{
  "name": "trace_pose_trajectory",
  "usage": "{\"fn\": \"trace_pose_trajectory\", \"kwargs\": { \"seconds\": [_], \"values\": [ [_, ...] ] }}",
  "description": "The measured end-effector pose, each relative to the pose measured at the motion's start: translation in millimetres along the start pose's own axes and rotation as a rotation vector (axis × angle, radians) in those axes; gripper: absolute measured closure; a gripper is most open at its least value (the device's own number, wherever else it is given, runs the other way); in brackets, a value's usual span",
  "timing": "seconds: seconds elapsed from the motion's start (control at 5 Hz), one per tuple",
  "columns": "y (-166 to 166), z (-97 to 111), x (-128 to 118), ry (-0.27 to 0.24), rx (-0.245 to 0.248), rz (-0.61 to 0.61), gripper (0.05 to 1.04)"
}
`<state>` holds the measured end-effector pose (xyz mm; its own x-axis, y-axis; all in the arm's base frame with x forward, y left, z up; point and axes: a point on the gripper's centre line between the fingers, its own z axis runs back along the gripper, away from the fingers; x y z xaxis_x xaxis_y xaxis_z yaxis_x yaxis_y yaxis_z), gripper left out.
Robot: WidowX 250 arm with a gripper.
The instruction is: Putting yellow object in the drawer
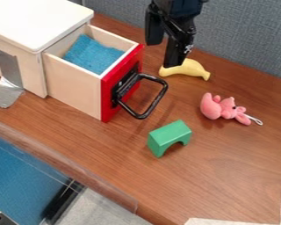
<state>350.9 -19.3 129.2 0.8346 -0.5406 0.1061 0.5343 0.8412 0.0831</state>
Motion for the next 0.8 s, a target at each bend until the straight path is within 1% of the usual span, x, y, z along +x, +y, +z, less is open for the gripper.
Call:
{"fn": "trace_pose_trajectory", "kwargs": {
  "seconds": [0.2, 0.4, 0.6, 0.8],
  "values": [
    [-1, -13, -2, 0.031, -0.013, -0.006, 0.083],
    [8, -22, -3, 0.013, 0.065, -0.094, 0.083],
    [15, -22, 8, -0.036, 0.103, -0.205, 0.083],
    [23, -29, 16, -0.059, 0.150, -0.301, 0.083]
  ]
}}
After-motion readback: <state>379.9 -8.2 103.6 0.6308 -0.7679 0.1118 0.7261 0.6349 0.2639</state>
